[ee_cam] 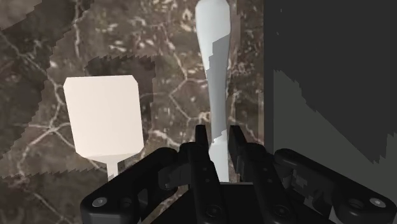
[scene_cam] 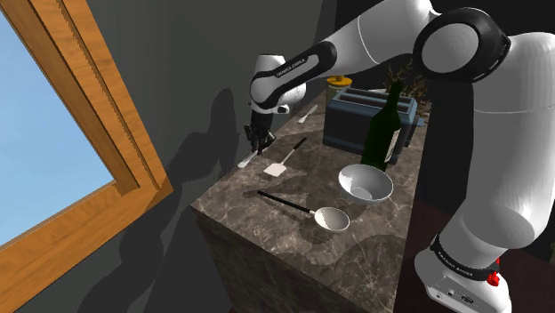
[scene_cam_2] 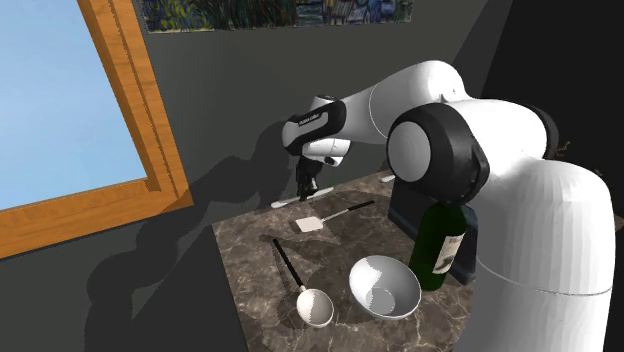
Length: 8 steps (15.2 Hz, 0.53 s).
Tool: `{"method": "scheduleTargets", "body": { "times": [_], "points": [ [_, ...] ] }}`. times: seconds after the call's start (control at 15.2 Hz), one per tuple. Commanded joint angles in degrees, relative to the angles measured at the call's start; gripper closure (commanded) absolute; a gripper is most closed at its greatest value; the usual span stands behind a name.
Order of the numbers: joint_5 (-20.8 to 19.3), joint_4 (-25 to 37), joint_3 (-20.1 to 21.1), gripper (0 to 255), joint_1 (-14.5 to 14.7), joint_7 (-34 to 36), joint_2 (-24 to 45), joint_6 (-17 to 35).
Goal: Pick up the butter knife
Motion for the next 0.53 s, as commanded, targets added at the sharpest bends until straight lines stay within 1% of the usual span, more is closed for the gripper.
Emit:
{"method": "scheduleTargets", "body": {
  "times": [0.0, 0.33, 0.46],
  "points": [
    [0.0, 0.5, 0.0, 255, -0.1, 0.2, -0.7, -1.2],
    [0.1, 2.2, 0.1, 255, -0.2, 0.7, -2.3, -4.4],
    [0.1, 2.2, 0.1, 255, -0.2, 0.7, -2.4, -4.5]
  ]
}}
